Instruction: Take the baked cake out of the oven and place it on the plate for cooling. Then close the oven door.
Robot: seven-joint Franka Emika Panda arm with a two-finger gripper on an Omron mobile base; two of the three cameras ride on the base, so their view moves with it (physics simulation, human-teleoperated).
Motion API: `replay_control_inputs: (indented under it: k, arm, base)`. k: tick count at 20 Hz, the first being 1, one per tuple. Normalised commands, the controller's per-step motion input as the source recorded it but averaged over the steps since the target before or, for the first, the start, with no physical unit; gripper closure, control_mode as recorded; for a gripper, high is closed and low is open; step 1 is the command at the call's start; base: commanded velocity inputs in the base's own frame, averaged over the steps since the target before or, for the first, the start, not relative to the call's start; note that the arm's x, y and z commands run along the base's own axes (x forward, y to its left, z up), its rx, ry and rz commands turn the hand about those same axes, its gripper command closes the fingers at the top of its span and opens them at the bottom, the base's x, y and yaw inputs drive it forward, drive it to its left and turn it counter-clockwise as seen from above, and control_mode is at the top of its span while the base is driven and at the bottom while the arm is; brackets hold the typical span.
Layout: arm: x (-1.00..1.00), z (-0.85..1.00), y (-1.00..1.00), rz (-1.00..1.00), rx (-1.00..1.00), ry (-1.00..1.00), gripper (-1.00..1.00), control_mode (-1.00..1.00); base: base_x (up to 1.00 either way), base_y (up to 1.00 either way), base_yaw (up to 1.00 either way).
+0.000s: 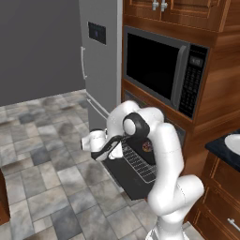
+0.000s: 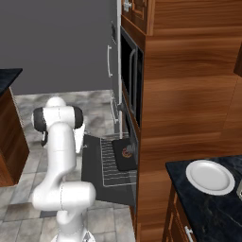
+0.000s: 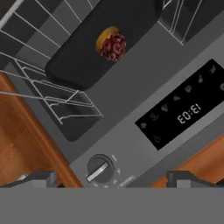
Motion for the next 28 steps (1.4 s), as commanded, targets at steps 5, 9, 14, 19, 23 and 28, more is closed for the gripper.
replay_control_inputs:
  k: [5, 9, 14, 19, 23, 28]
  arm:
    - [0.0, -0.09, -0.6, -0.15, -0.1, 0.18, -1.0, -1.0]
    - [0.0, -0.06, -0.55, -0.14, -0.01, 0.19, -1.0, -1.0]
    - [0.0, -0.09, -0.38, -0.14, 0.0, 0.21, -1.0, -1.0]
    - [0.0, -0.19, -0.05, -0.09, 0.0, 0.22, -1.0, -1.0]
    - [0.0, -0.17, -0.2, -0.05, 0.0, 0.15, -1.0, -1.0]
    - [0.0, -0.09, -0.35, -0.01, 0.0, 0.07, -1.0, -1.0]
  base:
    - [0.0, 0.0, 0.0]
    - [0.0, 0.0, 0.0]
    - [0.0, 0.0, 0.0]
    - [0.0, 0.0, 0.0]
    - [0.0, 0.0, 0.0]
    - [0.0, 0.0, 0.0]
